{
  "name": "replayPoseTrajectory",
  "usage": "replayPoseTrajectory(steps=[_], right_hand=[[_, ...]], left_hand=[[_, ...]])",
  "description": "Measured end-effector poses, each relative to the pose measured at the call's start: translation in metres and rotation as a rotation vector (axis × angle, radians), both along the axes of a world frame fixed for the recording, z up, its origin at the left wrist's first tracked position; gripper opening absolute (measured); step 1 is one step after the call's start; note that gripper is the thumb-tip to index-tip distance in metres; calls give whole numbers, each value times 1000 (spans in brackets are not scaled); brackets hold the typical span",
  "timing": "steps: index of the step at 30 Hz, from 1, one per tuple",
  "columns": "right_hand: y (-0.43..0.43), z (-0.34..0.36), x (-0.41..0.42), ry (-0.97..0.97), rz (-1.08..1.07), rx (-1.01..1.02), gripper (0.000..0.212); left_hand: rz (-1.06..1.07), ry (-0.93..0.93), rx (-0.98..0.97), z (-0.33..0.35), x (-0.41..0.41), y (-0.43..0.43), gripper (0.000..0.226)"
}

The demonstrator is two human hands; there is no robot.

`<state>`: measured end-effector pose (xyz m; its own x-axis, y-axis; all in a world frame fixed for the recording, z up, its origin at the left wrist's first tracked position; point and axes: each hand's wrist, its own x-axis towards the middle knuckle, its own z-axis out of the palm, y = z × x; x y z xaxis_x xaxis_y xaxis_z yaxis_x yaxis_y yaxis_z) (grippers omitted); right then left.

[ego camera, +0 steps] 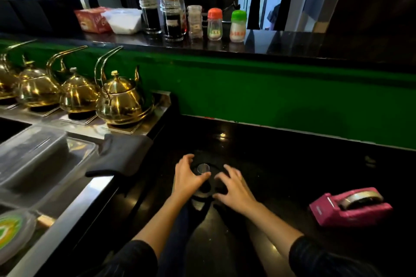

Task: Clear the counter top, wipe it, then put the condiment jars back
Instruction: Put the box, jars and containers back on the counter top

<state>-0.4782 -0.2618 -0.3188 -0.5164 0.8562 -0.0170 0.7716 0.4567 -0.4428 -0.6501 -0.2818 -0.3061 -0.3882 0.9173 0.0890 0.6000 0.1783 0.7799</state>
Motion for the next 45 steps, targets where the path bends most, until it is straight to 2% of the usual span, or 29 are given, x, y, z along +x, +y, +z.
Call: replayPoseTrajectory(steps=[3,7,12,17,24,32,38,45], right_hand=[[-18,-14,-4,2,-32,-111,29],[-20,-13,-11,34,-98,-146,14],[-16,0,3,136,-55,-74,12],[-8,41,29,225,-54,78,13],[22,145,59,351,-98,269,15],[55,273,100,336,-112,455,18],[98,327,113,373,-175,498,18],[160,323,111,336,-270,393,17]], left_hand=[[-81,42,-123,-17,5,-12,72],[-130,11,-137,-21,10,-9,48],[-152,-12,-67,-5,17,-2,34],[-227,-4,117,57,27,19,29],[-354,58,357,182,52,64,30],[-386,89,586,304,91,113,33],[-333,116,552,353,114,155,33],[-284,55,459,344,127,215,33]])
